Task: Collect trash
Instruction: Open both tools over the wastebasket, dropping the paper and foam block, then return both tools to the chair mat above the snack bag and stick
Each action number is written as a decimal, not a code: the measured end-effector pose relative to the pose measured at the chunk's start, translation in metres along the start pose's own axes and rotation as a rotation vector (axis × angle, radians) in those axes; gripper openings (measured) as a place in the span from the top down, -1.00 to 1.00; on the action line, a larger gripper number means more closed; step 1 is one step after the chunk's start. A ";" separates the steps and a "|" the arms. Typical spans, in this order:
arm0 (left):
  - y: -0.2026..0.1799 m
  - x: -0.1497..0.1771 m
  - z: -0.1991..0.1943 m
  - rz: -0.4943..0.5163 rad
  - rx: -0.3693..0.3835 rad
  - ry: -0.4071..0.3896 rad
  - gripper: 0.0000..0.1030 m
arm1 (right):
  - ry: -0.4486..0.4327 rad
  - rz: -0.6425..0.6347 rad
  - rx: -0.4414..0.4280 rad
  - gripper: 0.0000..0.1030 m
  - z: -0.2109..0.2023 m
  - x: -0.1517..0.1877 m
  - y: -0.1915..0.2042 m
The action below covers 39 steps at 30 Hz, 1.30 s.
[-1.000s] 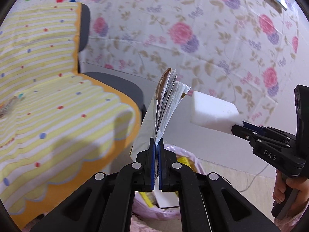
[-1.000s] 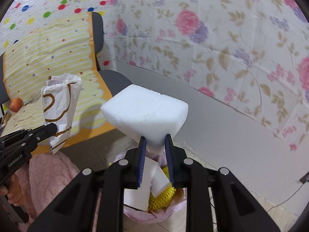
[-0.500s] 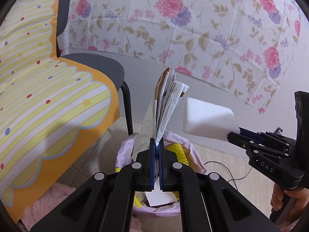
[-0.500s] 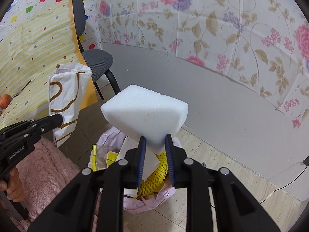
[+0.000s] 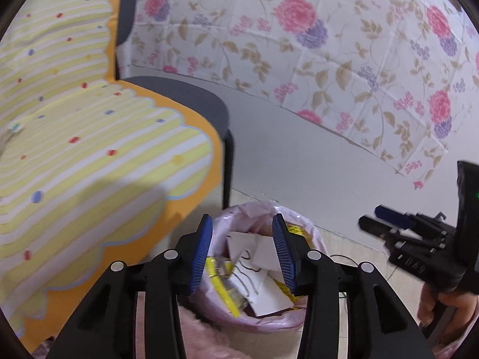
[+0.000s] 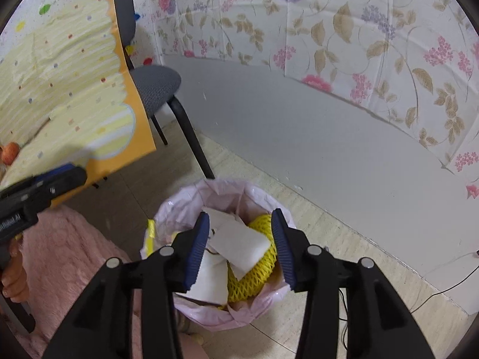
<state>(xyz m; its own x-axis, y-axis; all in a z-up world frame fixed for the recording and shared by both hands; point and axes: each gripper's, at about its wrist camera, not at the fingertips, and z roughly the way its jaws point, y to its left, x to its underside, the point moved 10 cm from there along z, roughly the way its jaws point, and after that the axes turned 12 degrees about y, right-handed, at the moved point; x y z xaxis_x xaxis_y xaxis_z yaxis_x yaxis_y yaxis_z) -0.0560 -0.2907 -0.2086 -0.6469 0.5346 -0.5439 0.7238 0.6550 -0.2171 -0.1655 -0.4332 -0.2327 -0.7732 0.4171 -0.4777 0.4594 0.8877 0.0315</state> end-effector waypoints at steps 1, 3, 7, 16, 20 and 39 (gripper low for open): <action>0.007 0.001 -0.007 -0.007 -0.021 -0.006 0.15 | -0.015 -0.009 -0.011 0.17 -0.006 -0.006 0.003; 0.023 0.001 -0.024 -0.035 -0.058 -0.026 0.15 | -0.052 -0.038 -0.026 0.17 -0.020 -0.018 0.017; 0.063 0.001 -0.059 -0.124 -0.124 -0.072 0.15 | -0.129 -0.129 -0.100 0.17 -0.045 -0.048 0.066; 0.143 0.004 -0.123 -0.251 -0.309 -0.149 0.15 | -0.212 -0.332 -0.233 0.17 -0.061 -0.105 0.188; 0.181 0.011 -0.153 -0.321 -0.387 -0.180 0.15 | -0.210 -0.412 -0.300 0.17 -0.060 -0.109 0.242; 0.335 0.086 -0.227 -0.635 -0.627 -0.172 0.13 | -0.113 -0.691 -0.395 0.17 -0.025 -0.109 0.419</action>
<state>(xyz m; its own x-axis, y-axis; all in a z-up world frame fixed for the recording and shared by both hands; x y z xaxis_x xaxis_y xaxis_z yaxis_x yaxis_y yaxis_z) 0.0765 0.0961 -0.1436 -0.7984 -0.0801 -0.5968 -0.0526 0.9966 -0.0634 0.1006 -0.1022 -0.1453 -0.7673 -0.2550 -0.5884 -0.3117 0.9502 -0.0053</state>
